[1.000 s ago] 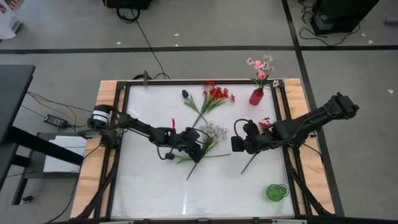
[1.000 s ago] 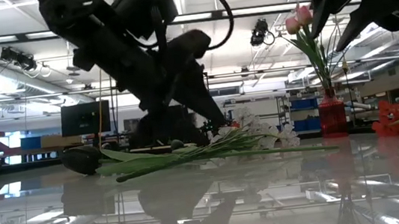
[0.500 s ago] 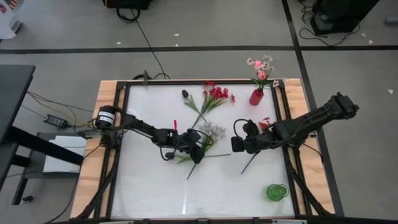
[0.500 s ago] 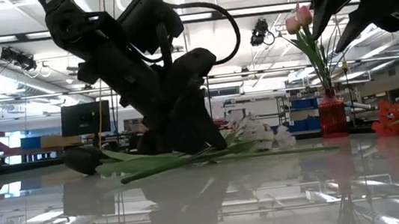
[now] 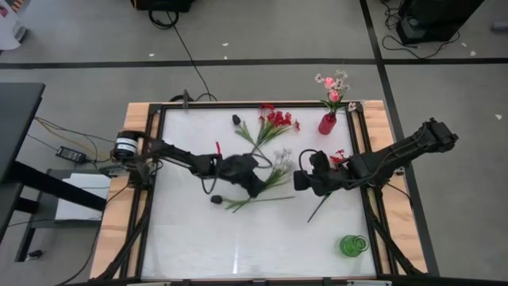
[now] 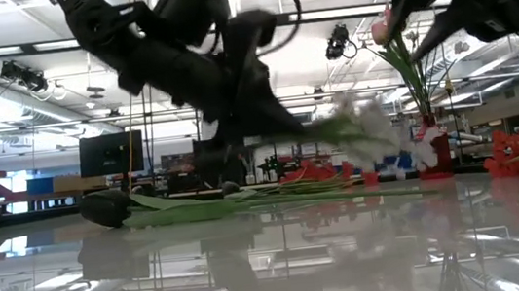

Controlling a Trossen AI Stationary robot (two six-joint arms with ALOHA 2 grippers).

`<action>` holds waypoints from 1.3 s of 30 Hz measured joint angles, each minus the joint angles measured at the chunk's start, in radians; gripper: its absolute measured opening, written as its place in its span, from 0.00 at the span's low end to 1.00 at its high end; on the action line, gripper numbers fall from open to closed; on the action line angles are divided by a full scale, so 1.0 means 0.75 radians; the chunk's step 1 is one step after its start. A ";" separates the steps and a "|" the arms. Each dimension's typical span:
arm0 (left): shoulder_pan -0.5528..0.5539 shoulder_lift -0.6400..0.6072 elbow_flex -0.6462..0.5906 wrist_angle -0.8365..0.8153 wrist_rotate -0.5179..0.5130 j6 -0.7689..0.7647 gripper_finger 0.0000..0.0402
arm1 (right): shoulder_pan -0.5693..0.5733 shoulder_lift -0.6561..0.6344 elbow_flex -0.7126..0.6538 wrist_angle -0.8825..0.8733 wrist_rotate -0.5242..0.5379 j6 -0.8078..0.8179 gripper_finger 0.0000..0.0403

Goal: Sort flowers into vase by color
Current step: Put the white flowers into the red vase

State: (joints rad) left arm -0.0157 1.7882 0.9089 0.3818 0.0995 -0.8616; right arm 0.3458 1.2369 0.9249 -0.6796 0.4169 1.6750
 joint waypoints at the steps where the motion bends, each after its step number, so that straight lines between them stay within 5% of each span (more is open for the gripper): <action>1: 0.011 -0.030 0.000 -0.001 0.000 0.001 0.04 | 0.000 0.000 0.000 0.015 0.029 -0.024 0.42; 9: 0.083 -0.301 0.001 -0.106 -0.066 0.069 0.04 | 0.000 -0.001 0.000 0.199 0.331 -0.383 0.42; 17: 0.174 -0.597 0.001 -0.265 -0.197 0.138 0.03 | -0.001 -0.048 0.000 0.159 0.501 -0.498 0.42; 28: 0.213 -0.775 0.001 -0.203 -0.210 0.359 0.03 | -0.143 -0.051 0.000 0.653 0.298 -1.052 0.42; 39: 0.182 -0.770 0.002 -0.048 -0.113 0.443 0.03 | -0.228 -0.051 0.000 1.062 0.179 -1.270 0.43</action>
State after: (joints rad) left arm 0.1208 1.2106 0.9100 0.3458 0.0146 -0.5295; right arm 0.1744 1.1988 0.9249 0.1166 0.5509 0.7228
